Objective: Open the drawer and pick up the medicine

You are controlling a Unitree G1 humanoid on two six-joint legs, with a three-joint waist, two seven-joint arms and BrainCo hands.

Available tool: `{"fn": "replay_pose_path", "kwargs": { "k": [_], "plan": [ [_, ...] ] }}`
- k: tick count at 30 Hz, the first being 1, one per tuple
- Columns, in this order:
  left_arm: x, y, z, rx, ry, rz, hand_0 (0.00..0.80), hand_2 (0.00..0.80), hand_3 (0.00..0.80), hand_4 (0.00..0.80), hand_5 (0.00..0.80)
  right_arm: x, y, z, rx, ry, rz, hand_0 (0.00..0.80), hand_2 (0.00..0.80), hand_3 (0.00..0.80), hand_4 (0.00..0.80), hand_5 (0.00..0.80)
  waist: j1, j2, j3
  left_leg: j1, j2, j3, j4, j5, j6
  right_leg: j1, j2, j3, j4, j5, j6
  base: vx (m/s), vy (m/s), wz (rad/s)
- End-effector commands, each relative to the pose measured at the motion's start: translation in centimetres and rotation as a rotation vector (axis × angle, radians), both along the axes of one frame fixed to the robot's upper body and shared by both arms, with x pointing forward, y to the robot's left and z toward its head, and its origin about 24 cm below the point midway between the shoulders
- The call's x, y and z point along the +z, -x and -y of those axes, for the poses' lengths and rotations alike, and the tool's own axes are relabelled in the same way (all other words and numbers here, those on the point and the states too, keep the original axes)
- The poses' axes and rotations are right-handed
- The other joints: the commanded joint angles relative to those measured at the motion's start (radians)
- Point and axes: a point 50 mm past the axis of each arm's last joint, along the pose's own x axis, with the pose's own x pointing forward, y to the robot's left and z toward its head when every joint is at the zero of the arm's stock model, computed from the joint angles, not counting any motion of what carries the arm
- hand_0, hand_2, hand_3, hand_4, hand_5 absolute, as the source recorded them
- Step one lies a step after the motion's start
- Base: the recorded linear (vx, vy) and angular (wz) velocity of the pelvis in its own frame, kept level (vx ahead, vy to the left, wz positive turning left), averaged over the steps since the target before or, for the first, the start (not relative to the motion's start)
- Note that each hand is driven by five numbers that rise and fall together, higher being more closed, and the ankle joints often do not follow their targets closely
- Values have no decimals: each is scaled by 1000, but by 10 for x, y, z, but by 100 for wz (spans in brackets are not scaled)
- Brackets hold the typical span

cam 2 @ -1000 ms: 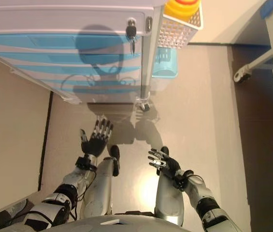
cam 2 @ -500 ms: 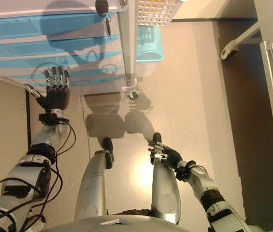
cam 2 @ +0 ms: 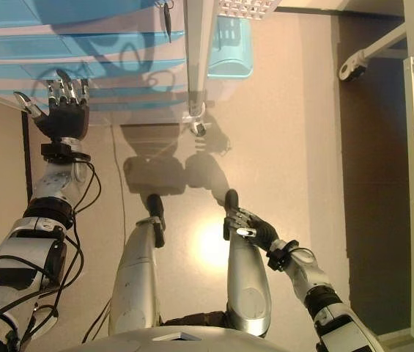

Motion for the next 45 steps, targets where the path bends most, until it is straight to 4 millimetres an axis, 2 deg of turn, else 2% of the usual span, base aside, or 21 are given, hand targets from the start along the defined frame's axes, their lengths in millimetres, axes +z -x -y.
{"fn": "replay_pose_path", "kwargs": {
  "k": [1, 2, 3, 6, 9, 13, 15, 23, 29, 40, 45],
  "plan": [
    [89, 1, 5, -27, -118, 354, 439, 439, 439, 439, 439, -47, 70, 2, 40, 47, -279, 0, 0, 0, 0, 0, 21, 8, -13, 27, -41, 62, 25, -103, 87, 20, 45, -21, -121, 100, -71, 1, -55, 5],
    [89, 2, 5, -33, -113, 362, 524, 524, 524, 524, 524, -48, 71, 1, 41, 45, -279, 0, 0, 0, 0, 0, 24, 7, -13, 31, -41, 61, 20, -101, 87, 26, 45, -23, -125, 100, -70, 0, -74, 4],
    [87, 3, 6, -49, -118, 372, 800, 800, 800, 800, 800, -48, 71, -1, 40, 40, -277, 0, 0, 0, 0, 0, 27, 4, -10, 36, -41, 59, 15, -99, 86, 35, 45, -25, -132, 101, -70, 1, -81, 5],
    [78, 4, 11, -75, -131, 365, 800, 800, 800, 800, 800, -48, 71, -5, 38, 26, -281, 0, 0, 0, 0, 0, 37, -2, -10, 49, -41, 52, 1, -94, 84, 53, 45, -32, -145, 104, -68, 6, -83, 6],
    [59, 6, 17, -102, -128, 355, 800, 800, 800, 800, 800, -47, 70, -9, 30, 12, -283, 0, 0, 0, 0, 0, 47, -6, -10, 61, -43, 45, -12, -90, 82, 70, 46, -39, -157, 103, -68, 11, -81, 10],
    [18, 15, 22, -129, -71, 310, 800, 800, 800, 800, 800, -46, 68, -14, 28, 4, -276, 0, 0, 0, 0, 0, 62, -8, -10, 79, -48, 35, -40, -76, 79, 93, 48, -49, -174, 104, -68, 1, -69, 3],
    [-10, 22, 26, -141, -39, 268, 800, 800, 800, 800, 800, -46, 68, -15, 24, 0, -275, 0, 0, 0, 0, 0, 70, -9, -10, 84, -50, 28, -49, -68, 77, 102, 48, -56, -181, 104, -69, -4, -64, 2],
    [-107, 67, 47, -179, 30, 87, 800, 800, 800, 800, 800, -42, 66, -17, -2, -11, -268, 0, 0, 0, 0, 0, 102, -5, -9, 105, -57, 0, -80, -42, 71, 129, 56, -88, -181, 91, -77, -4, -41, 7],
    [-162, 113, 61, -160, 137, -39, 800, 800, 800, 800, 800, -39, 66, -19, -5, -1, -259, 0, 0, 0, 0, 0, 129, -1, -9, 112, -64, -27, -91, -24, 65, 143, 63, -116, -166, 74, -85, -4, -32, 8],
    [-223, 179, 69, -194, 240, -365, 800, 800, 800, 800, 800, -37, 68, -25, -33, -22, -254, 0, 0, 0, 0, 0, 184, -9, -9, 122, -66, -71, -122, 1, 58, 169, 71, -183, -152, 51, -99, -10, -57, 15],
    [-236, 199, 71, -207, 271, -446, 800, 800, 800, 800, 800, -39, 71, -25, -50, -30, -259, 0, 0, 0, 0, 0, 204, -6, -9, 124, -71, -88, -130, 7, 57, 183, 67, -210, -156, 48, -101, 3, -42, 15]
  ]
}}
